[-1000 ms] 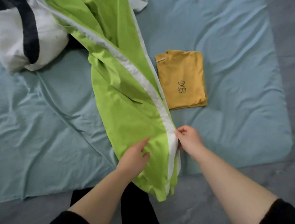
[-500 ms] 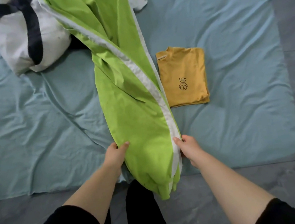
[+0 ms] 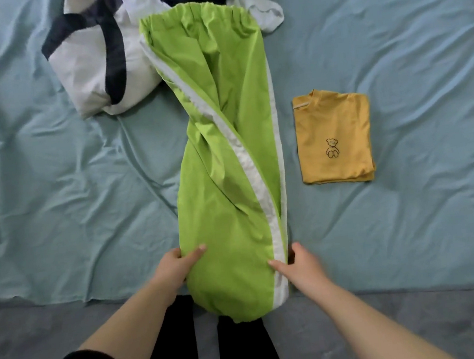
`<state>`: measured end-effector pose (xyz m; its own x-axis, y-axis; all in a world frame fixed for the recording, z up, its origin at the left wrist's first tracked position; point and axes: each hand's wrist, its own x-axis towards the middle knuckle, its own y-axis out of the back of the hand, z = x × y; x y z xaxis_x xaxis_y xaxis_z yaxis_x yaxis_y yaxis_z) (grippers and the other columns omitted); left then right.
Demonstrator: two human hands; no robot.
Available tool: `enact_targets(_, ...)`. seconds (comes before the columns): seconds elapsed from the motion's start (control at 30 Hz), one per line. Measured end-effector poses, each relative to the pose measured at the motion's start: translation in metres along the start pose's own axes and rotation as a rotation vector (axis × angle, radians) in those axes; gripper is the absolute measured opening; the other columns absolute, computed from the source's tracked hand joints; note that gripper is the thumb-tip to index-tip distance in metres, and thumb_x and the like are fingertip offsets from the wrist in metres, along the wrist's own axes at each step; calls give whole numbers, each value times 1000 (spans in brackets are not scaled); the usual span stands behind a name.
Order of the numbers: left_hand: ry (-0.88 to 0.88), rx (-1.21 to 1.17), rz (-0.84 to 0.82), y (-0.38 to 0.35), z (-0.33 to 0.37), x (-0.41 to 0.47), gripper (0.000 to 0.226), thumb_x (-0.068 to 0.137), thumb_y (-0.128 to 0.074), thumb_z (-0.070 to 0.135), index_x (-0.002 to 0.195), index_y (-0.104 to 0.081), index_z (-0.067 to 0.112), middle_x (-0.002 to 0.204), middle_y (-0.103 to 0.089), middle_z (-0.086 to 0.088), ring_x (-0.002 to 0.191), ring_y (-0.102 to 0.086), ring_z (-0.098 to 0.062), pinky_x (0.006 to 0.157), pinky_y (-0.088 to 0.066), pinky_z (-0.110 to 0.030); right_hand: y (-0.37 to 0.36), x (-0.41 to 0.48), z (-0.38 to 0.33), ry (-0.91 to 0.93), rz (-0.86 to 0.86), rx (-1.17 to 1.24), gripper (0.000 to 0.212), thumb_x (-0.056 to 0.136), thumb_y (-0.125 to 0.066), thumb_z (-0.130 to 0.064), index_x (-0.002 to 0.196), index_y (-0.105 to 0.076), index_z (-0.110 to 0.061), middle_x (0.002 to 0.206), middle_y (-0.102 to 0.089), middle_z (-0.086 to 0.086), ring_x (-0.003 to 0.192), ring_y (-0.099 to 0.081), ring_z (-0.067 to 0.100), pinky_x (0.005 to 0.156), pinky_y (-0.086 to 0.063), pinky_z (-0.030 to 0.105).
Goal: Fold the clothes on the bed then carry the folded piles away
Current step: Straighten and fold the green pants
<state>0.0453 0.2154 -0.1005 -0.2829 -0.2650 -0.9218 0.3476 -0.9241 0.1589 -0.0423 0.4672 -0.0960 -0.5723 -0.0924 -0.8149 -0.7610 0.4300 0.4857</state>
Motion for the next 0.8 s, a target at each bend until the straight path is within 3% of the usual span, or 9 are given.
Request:
enact_targets(0.1,-55,-77,71,-1,52,23,53,77,-69,54,108,-61,11,103,-69,-9,96,-67,-28,94,-52,-44,23,19,-47,192,274,42,56,77,-75,-45,115,-50,-12,114,-56,8,106,-55,26,84,-44,33)
enact_targets(0.17,-88,-139,86,-2,82,38,49,81,-67,53,107,-61,12,100,-69,-8,93,-67,-28,90,-53,-44,31,37,-80,294,322,86,67,82,-70,-46,134,-43,-14,131,-49,8,119,-49,24,97,-41,34)
enact_targets(0.27,-134,-148,87,-5,99,50,29,86,-66,38,103,-61,14,94,-68,-6,85,-66,-24,79,-53,-37,32,60,-114,218,311,225,54,92,-58,-42,136,-48,-14,135,-44,8,120,-49,24,98,-37,30)
enact_targets(0.33,-133,-137,101,-2,92,49,22,88,-66,32,101,-61,15,95,-68,-6,87,-66,-26,81,-54,-40,29,66,-118,122,324,311,35,96,-53,-34,120,-58,-8,123,-49,12,105,-53,27,90,-40,30)
enact_targets(0.4,-115,-119,130,6,71,45,22,89,-65,28,104,-63,12,98,-69,-11,89,-66,-29,86,-54,-43,22,63,-106,40,355,398,22,97,-51,-26,88,-57,-8,92,-54,12,84,-50,26,72,-36,31)
enact_targets(0.47,-64,-40,163,16,45,36,31,88,-65,26,111,-65,5,98,-70,-13,88,-66,-29,86,-54,-42,12,50,-84,-94,342,443,33,97,-51,-23,67,-44,-11,70,-48,6,76,-47,25,66,-32,32)
enact_targets(0.53,-2,-2,146,24,25,29,37,87,-66,27,117,-64,5,102,-70,-14,91,-66,-30,90,-53,-46,2,37,-64,-185,298,439,38,96,-54,-22,61,-40,-15,64,-45,3,75,-47,25,66,-33,33)
enact_targets(0.67,0,-45,77,32,35,27,45,81,-72,39,113,-62,9,109,-69,-13,97,-66,-30,93,-52,-47,5,29,-70,-104,281,367,16,86,-67,-25,92,-59,-12,91,-64,6,88,-60,27,74,-45,32)
enact_targets(0.8,-229,-44,143,29,97,39,54,78,-70,51,118,-57,16,114,-65,-6,95,-64,-18,88,-50,-32,26,51,-116,186,363,86,61,76,-75,-42,127,-52,-16,121,-55,5,114,-53,24,98,-44,37)
